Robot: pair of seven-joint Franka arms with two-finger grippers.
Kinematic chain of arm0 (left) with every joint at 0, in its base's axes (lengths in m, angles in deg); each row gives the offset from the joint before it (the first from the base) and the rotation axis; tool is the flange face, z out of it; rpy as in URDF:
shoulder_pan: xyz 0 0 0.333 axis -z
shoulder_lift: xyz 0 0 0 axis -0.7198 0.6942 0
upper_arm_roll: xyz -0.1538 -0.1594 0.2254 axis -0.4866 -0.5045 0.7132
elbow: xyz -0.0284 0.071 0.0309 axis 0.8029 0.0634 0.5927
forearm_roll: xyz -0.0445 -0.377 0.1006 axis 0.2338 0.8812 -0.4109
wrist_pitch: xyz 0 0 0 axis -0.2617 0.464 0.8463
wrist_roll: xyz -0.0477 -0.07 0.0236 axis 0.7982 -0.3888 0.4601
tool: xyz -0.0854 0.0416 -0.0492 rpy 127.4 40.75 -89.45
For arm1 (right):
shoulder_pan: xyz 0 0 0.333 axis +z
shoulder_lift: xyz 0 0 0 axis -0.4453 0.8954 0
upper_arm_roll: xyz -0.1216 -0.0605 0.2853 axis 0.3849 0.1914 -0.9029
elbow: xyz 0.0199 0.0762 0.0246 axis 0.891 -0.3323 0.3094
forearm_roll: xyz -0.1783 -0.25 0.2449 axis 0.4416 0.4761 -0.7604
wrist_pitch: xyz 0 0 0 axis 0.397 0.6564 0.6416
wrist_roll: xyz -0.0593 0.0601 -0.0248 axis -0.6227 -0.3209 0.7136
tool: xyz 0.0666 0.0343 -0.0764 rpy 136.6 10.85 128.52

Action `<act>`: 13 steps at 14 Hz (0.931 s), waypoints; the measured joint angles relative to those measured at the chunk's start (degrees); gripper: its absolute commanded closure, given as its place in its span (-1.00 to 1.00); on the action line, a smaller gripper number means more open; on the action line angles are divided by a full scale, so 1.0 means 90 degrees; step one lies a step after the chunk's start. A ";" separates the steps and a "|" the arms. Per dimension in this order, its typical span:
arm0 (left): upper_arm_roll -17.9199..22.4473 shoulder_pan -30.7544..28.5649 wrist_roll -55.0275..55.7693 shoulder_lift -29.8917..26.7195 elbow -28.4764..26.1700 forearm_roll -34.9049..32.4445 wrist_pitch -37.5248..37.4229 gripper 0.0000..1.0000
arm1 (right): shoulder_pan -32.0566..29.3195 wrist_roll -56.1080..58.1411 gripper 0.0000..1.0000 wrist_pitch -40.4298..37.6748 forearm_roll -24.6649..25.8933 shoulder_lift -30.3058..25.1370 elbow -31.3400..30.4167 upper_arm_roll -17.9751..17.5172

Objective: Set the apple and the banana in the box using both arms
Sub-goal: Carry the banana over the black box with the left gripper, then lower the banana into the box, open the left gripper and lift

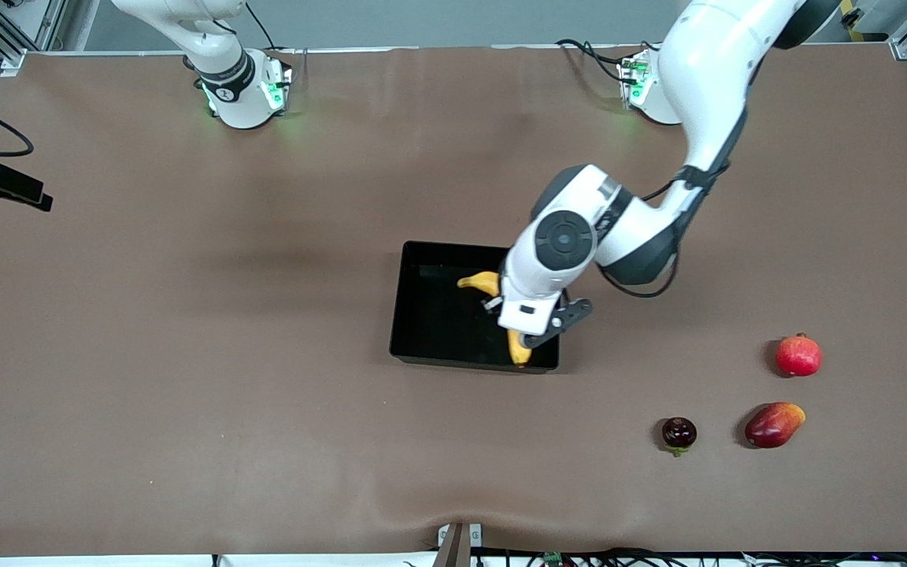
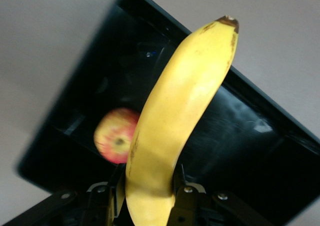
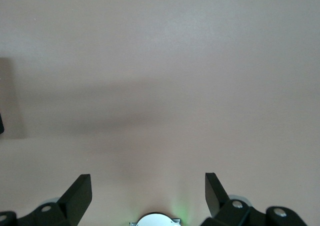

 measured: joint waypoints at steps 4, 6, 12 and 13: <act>0.0031 0.0476 0.0613 0.0342 0.0120 0.0000 0.0596 1.00 | -0.0005 0.0000 -1.00 0.0003 0.0000 0.0001 0.0000 0.0000; 0.0057 0.0648 0.0655 0.0586 0.0230 0.0000 0.0787 1.00 | -0.0008 0.0000 -1.00 0.0003 0.0000 0.0001 0.0003 0.0000; 0.0265 0.1078 0.0656 0.1244 0.0432 0.0000 0.1064 1.00 | -0.0054 0.0000 -1.00 0.0002 0.0000 0.0000 0.0075 0.0002; 0.0269 0.1084 0.0656 0.1291 0.0435 0.0000 0.1064 1.00 | -0.0054 0.0000 -1.00 0.0002 0.0000 0.0000 0.0093 0.0002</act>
